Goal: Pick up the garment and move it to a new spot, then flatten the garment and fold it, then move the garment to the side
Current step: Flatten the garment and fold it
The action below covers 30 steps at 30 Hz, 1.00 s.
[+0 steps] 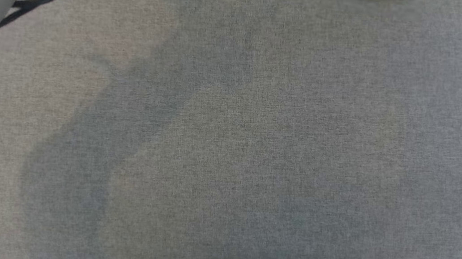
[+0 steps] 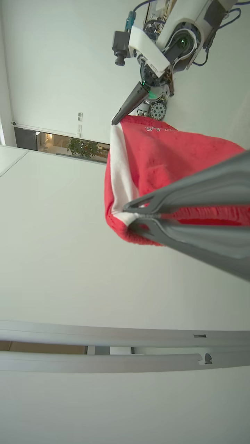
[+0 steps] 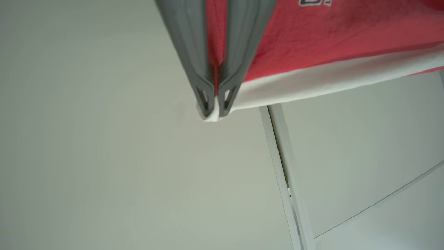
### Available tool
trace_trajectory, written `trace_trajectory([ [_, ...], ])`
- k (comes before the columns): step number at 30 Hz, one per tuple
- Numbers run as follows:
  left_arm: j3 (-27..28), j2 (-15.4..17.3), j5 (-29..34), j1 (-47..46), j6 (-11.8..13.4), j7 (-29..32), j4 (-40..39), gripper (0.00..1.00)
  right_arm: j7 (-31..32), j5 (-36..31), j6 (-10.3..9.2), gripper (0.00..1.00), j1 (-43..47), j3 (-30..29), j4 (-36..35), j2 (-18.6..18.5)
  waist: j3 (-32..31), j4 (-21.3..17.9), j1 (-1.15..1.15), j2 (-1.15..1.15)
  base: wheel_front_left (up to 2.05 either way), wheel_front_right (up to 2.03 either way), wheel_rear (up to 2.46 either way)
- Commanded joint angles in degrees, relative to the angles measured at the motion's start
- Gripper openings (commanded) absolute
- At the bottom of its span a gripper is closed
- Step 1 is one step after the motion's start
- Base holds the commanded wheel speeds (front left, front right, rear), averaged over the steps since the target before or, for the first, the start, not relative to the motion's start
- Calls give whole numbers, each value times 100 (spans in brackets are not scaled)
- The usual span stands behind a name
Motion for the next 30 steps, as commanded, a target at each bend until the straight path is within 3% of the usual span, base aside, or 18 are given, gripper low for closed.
trace_trajectory([
  [1, -64, -32, 86, -179, -13, -293, 125, 0, -39, -93, 1, 0, -199, -42, 32, 21, 538, -248, 0, 0, 0, 0, 0],
  [5, -373, 43, 37, -184, -13, -661, 82, 0, -52, -64, 2, 0, -225, 58, -176, 11, 648, -231, 0, 0, 0, 0, 0],
  [10, -789, 355, -64, 611, -13, -787, -206, 0, -62, 142, 1, 0, 662, 82, -680, -36, 619, -194, 0, 0, 0, 0, 0],
  [14, -560, 504, 60, 1741, -14, -781, -653, 0, -62, 156, 1, 0, 2009, -349, -1181, 39, 438, -97, 0, 0, 0, 0, 0],
  [23, -180, 786, 662, 4855, -13, -785, -1439, 0, -64, -85, 1, 0, 5583, -1400, -2372, 582, -515, -61, 0, 0, 0, 0, 0],
  [30, 156, 637, 1196, 6648, -11, -786, -1602, 0, -65, -26, -2, 0, 7322, -1667, -2908, 886, -938, -31, 0, 0, 0, 0, 0],
])
